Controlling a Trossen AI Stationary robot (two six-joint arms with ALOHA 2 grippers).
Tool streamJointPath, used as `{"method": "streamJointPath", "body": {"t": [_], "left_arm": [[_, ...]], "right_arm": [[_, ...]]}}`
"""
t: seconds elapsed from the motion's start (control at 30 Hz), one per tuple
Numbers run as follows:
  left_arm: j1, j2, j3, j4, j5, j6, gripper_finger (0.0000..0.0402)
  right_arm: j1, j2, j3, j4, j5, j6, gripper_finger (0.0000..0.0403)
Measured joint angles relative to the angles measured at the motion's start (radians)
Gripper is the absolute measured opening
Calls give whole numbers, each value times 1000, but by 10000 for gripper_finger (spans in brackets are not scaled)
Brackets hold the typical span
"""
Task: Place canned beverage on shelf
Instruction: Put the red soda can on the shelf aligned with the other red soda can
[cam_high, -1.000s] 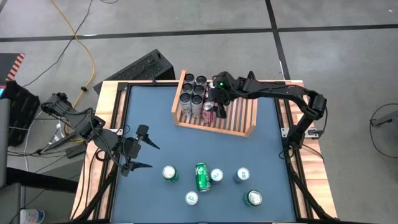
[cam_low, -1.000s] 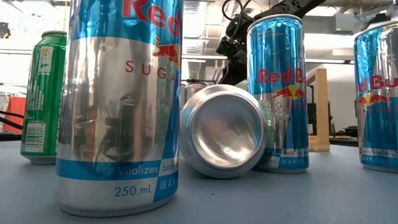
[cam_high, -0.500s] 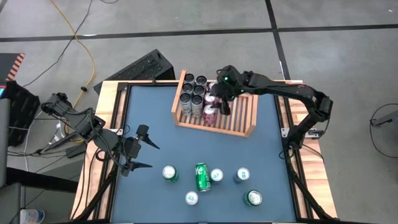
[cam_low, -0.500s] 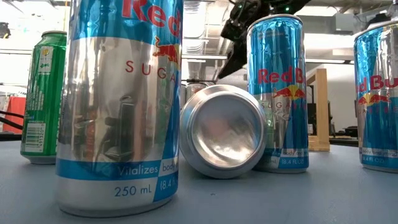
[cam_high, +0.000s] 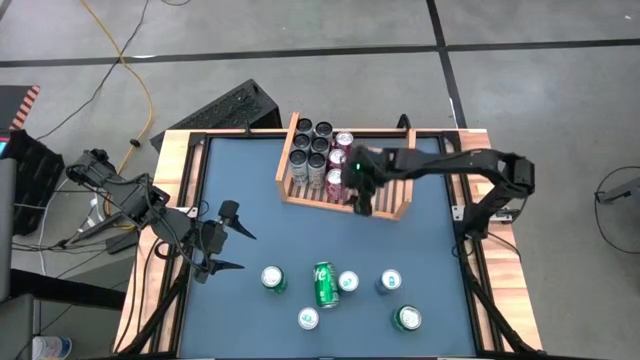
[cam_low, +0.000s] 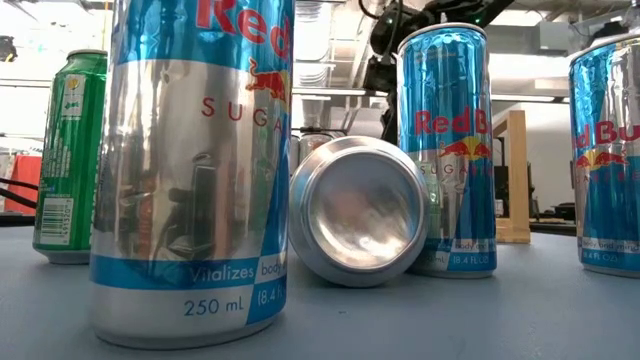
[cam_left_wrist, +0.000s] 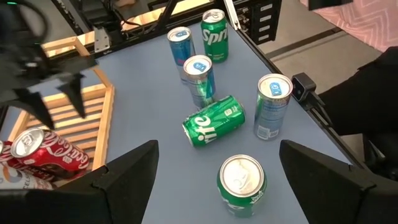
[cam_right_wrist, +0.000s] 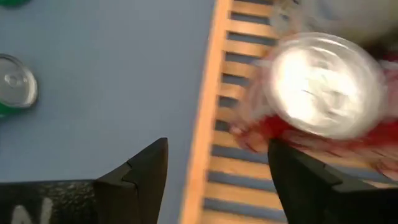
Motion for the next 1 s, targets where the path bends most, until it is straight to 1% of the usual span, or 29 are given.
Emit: {"method": "streamJointPath", "body": {"t": [0.17, 0.27, 0.4, 0.5, 0.57, 0.77, 1.0], "left_arm": [[0, 0, 0, 0, 0, -10, 322], [0, 0, 0, -1, 0, -10, 322], [0, 1, 0, -2, 0, -9, 322], [0, 1, 0, -3, 0, -8, 322], [0, 1, 0, -8, 0, -8, 322], [0, 1, 1, -27, 0, -12, 322], [0, 1, 1, -24, 0, -12, 322]], "right_arm": [[75, 16, -31, 106, 110, 87, 234], [89, 29, -34, 94, 169, 114, 221], [95, 47, -32, 151, 168, 170, 201], [100, 68, -37, 165, 169, 174, 185], [100, 94, -29, 225, 167, 171, 175], [99, 175, -35, 221, 165, 167, 157], [92, 192, -33, 224, 164, 159, 147]]}}
